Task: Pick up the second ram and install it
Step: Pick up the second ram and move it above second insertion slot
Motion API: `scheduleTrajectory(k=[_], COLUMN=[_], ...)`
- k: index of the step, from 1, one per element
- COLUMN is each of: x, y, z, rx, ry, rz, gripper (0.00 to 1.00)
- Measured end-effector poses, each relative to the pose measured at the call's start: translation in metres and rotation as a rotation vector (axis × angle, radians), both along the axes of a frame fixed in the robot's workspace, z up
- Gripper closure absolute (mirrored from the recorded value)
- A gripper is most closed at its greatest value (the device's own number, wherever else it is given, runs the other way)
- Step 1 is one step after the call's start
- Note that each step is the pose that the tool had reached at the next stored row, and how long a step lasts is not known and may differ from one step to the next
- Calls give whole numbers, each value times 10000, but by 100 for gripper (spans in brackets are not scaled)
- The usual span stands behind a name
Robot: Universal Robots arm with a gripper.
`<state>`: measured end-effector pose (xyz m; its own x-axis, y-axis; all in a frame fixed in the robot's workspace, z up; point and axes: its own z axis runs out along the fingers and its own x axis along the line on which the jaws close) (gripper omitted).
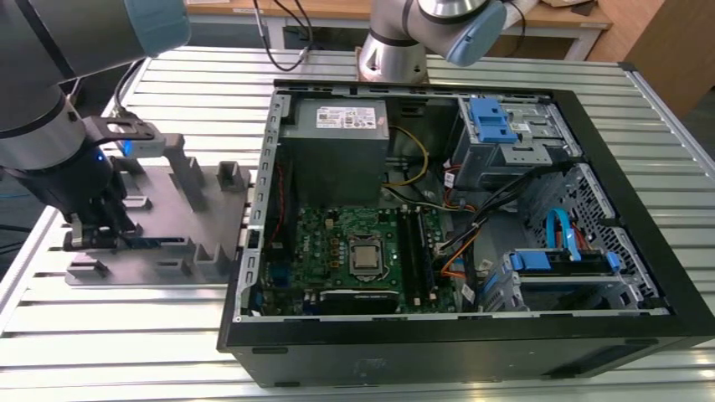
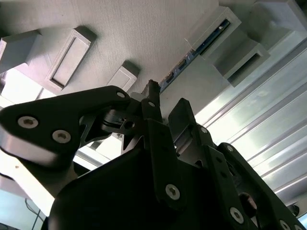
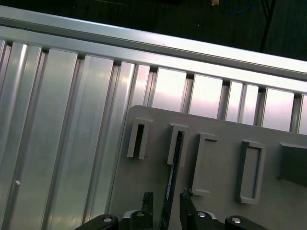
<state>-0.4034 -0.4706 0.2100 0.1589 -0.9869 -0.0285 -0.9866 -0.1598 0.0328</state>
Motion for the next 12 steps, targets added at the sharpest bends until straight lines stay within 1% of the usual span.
scheduleTrajectory(k=[12], x=[1], y=[1], z=[-47], rx=[1], ry=[-1], rz=[0], gripper=[64])
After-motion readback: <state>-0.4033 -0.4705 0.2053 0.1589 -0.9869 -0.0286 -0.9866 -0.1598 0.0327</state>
